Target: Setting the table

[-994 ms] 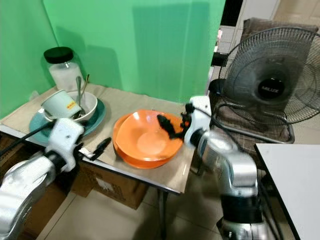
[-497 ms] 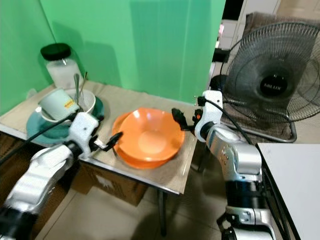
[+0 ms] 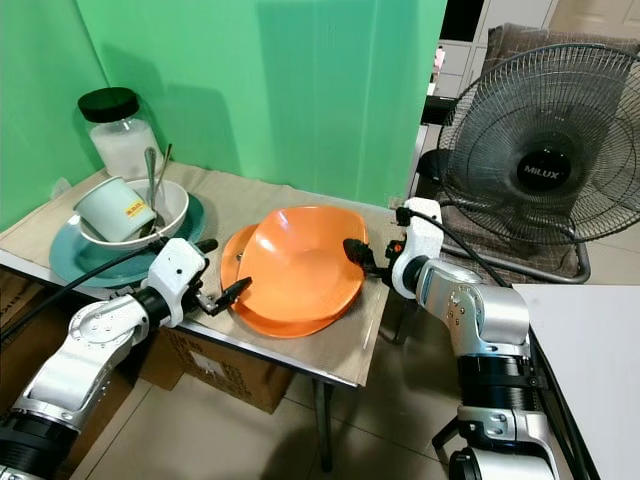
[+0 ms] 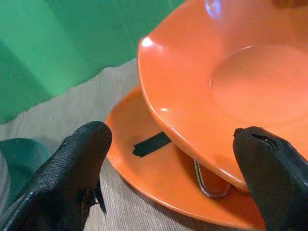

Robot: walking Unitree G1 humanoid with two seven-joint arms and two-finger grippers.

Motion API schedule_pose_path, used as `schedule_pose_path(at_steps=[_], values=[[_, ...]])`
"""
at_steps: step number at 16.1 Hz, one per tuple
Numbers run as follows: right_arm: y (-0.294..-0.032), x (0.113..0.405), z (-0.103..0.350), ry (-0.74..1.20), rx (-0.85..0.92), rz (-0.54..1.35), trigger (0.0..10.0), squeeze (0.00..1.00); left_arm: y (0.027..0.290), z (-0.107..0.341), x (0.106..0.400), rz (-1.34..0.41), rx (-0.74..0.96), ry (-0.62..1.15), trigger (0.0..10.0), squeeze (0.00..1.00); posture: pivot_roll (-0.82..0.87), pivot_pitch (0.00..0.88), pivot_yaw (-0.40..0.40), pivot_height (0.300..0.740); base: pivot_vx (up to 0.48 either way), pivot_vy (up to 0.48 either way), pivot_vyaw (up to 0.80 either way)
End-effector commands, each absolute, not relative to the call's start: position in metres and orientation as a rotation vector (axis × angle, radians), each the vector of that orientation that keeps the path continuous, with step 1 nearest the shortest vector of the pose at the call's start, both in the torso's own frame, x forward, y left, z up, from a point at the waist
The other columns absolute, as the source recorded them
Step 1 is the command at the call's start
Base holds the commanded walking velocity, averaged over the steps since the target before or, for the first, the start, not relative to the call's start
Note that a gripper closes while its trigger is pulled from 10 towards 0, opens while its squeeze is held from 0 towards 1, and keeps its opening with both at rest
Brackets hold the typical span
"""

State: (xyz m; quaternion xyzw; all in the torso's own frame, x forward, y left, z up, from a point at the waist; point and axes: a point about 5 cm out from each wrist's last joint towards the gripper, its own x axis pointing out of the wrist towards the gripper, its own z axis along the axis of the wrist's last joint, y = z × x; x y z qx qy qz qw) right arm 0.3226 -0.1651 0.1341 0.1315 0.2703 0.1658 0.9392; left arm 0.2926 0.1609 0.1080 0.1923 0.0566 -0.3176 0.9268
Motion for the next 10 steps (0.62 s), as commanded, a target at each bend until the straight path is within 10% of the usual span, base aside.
schedule_pose_path(at_steps=[1, 2, 3, 4, 10], values=[[-0.1617, 0.3258, 0.1417, 0.557, 0.281, 0.378, 10.0, 0.0, 0.1663, 0.1073, 0.2928, -0.644, 0.411, 0.127, 10.0, 0.0, -0.05, 0.0, 0.026, 0.74, 0.0, 0.0, 0.0], [-0.161, 0.3253, 0.1415, 0.565, 0.281, 0.385, 10.0, 0.0, 0.1663, 0.1074, 0.2927, -0.644, 0.412, 0.125, 10.0, 0.0, -0.05, 0.0, 0.024, 0.74, 0.0, 0.0, 0.0], [-0.1604, 0.3239, 0.1378, 0.602, 0.254, 0.382, 1.9, 0.0, 0.1668, 0.1081, 0.293, -0.642, 0.415, 0.116, 10.0, 0.0, -0.04, 0.0, 0.021, 0.74, 0.0, 0.0, 0.0], [-0.1603, 0.3229, 0.1348, 0.631, 0.275, 0.369, 0.0, 0.0, 0.1671, 0.1091, 0.2936, -0.64, 0.415, 0.11, 10.0, 0.0, -0.04, 0.0, 0.02, 0.74, 0.0, 0.0, 0.0], [-0.1617, 0.3245, 0.136, 0.637, 0.319, 0.361, 0.0, 0.0, 0.1653, 0.1107, 0.2937, -0.648, 0.42, 0.092, 10.0, 0.0, -0.05, 0.0, 0.019, 0.74, 0.0, 0.0, 0.0]])
